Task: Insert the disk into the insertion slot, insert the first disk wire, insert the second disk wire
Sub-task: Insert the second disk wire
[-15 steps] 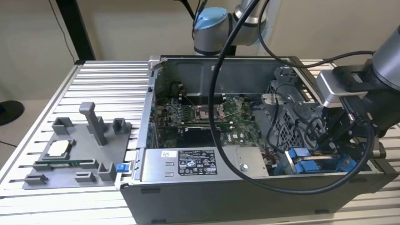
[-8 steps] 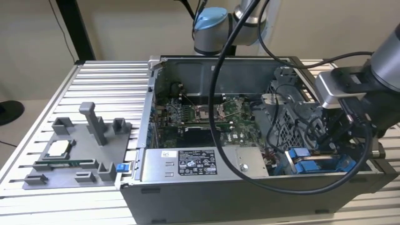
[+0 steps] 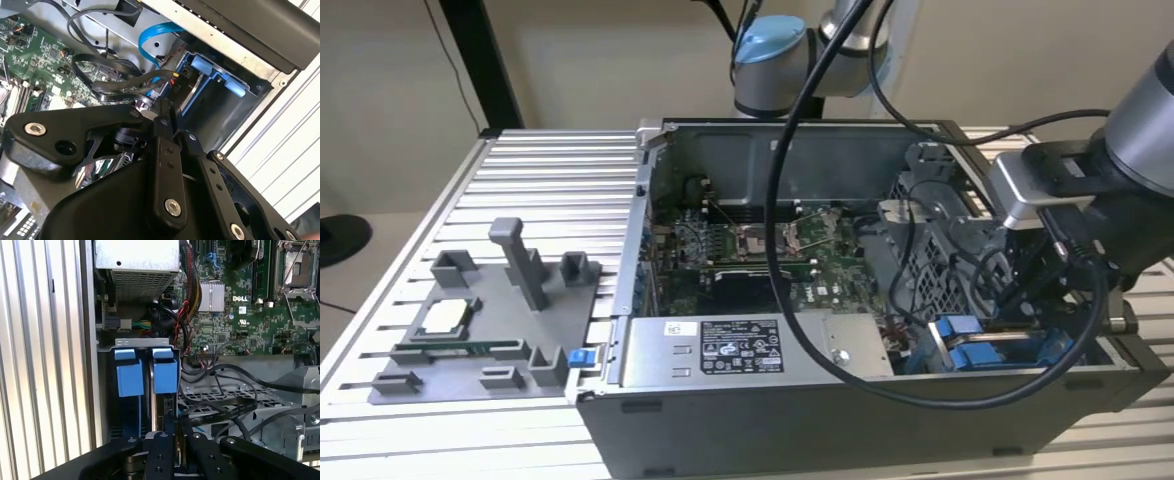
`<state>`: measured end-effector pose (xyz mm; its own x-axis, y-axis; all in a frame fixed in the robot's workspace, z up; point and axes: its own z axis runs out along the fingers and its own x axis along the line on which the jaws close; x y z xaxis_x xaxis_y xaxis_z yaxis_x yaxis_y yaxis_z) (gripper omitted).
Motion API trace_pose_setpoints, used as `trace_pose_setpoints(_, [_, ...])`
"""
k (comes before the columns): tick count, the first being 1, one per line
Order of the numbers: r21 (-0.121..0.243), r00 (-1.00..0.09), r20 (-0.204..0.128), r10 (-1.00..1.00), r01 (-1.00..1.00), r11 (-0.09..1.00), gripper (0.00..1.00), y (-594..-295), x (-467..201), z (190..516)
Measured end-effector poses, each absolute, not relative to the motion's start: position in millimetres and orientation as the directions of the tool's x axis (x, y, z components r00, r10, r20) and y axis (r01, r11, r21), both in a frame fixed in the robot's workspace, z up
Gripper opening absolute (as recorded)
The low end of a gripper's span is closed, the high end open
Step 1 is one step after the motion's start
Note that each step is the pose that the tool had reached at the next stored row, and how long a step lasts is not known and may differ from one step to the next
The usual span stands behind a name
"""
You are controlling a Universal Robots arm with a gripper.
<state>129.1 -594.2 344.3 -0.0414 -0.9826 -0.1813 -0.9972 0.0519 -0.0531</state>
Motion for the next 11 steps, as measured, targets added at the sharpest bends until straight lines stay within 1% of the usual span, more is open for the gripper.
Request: trace_pose_setpoints(11, [-0.06,-0.039,-0.164,-0.986,-0.997,0.05,0.0,-592.0,129.2,339.5])
